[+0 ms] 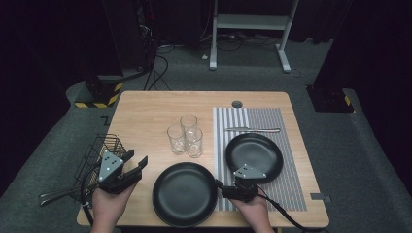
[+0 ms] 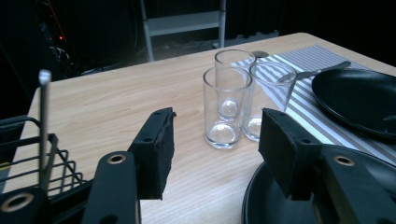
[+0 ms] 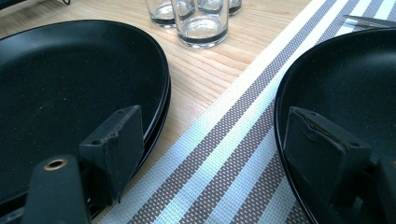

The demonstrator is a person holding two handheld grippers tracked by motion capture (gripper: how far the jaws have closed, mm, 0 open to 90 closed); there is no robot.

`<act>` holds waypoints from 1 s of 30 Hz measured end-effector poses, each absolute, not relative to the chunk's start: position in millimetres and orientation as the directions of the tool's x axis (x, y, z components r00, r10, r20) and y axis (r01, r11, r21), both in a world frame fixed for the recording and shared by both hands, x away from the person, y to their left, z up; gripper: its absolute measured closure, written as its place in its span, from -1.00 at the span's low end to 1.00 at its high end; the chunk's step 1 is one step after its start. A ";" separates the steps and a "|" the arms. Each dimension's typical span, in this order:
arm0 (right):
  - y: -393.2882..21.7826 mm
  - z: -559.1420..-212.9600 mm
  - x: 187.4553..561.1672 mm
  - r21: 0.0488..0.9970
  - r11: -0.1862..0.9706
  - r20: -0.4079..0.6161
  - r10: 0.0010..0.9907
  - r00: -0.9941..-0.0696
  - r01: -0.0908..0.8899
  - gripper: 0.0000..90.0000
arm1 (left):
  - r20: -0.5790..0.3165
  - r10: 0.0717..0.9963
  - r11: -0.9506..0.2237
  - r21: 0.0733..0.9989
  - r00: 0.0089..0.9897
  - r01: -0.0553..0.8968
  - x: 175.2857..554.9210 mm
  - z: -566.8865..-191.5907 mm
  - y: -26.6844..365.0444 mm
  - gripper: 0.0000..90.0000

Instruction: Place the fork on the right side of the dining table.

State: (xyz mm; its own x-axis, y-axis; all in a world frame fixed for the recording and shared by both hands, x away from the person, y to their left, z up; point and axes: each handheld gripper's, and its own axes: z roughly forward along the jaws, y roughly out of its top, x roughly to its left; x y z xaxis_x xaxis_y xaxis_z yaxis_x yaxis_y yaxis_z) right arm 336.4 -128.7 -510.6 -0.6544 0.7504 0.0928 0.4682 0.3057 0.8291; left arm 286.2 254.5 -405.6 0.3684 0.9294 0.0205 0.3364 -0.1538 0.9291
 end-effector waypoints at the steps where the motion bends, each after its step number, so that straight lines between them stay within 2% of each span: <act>1: -128.7 -510.6 336.2 0.829 0.306 0.092 0.751 -0.654 0.468 -0.56 | 0.021 0.930 -0.152 0.930 0.366 0.335 286.0 -404.6 255.4 0.01; 30: -131.1 -511.9 337.2 0.820 0.305 0.103 0.753 -0.650 0.484 -0.65 | 0.045 0.963 -0.130 0.940 0.265 0.315 285.4 -377.2 291.6 0.01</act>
State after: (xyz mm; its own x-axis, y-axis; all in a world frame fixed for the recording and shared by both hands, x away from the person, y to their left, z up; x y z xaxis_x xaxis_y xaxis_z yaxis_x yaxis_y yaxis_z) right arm 337.2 -131.1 -511.9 -0.6500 0.7529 0.1034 0.4839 0.3051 0.8202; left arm 285.4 291.6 -377.2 0.2649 0.9632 0.0449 0.3145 -0.1304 0.9403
